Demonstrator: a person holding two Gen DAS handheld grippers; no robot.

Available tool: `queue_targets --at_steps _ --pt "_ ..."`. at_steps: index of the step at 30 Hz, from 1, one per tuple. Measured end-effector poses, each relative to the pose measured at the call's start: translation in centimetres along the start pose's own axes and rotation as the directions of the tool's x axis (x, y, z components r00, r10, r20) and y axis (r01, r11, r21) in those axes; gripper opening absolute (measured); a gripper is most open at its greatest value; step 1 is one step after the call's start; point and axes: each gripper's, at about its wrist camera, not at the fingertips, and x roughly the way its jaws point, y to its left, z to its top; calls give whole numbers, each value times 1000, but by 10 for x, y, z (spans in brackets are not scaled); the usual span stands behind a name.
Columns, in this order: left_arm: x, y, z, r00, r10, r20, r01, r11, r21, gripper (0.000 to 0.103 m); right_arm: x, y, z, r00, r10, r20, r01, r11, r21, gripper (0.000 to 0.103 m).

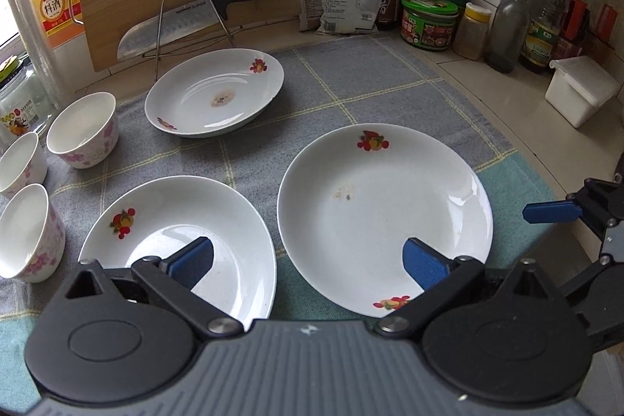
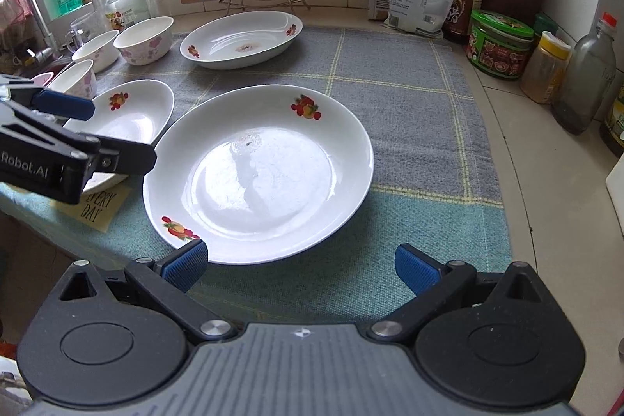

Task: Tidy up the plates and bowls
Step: 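Move the left gripper toward the rim of the flower-print white plate, then close the left gripper on the plate rim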

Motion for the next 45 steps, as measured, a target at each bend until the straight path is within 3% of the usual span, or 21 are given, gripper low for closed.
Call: queue_targets --at_steps 10,19,26,30,35,42,45 --pt "23 -4 20 999 -49 -23 52 991 120 102 23 11 -5 998 42 -36 -45 996 -72 103" --pt "41 6 38 991 -131 -29 134 970 205 102 38 15 -8 997 65 -38 -68 992 -108 103" --pt "68 8 56 985 -153 -84 172 941 292 102 45 17 -5 998 56 -12 -57 989 -138 103" --pt "85 10 63 969 -208 -132 240 918 317 102 47 17 -4 998 61 -4 -61 985 -163 103" --pt "107 11 70 938 -276 -212 333 887 319 98 46 15 -9 996 81 32 -74 981 -179 103" --pt "128 16 75 883 -356 -306 442 850 287 74 44 14 -16 993 84 88 -68 983 -170 103" --pt "130 16 76 863 -387 -325 482 825 295 70 44 13 -17 992 84 99 -67 984 -167 103"
